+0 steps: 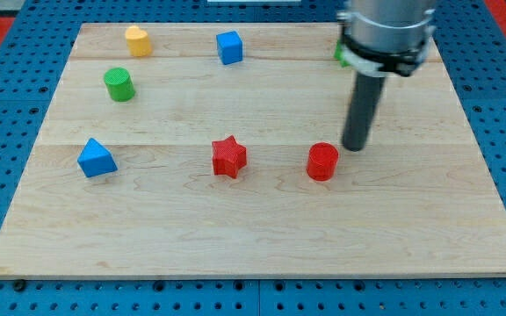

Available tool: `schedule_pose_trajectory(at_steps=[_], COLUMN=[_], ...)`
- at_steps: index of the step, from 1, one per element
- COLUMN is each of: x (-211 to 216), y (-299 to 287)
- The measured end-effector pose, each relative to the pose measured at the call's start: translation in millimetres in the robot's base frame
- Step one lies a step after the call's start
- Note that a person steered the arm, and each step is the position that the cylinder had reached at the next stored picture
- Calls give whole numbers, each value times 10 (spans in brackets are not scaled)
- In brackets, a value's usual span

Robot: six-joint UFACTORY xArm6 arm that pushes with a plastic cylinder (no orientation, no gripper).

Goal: Place the red circle right to the red star

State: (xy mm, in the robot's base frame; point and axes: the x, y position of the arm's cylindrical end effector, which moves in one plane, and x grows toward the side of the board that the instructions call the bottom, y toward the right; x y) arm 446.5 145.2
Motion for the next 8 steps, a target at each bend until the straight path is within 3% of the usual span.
schedule_pose_trajectory(at_steps=[2, 5, 6, 7, 8], x=[274, 476, 465, 317, -127], y=[-10, -1063, -1034, -759, -722])
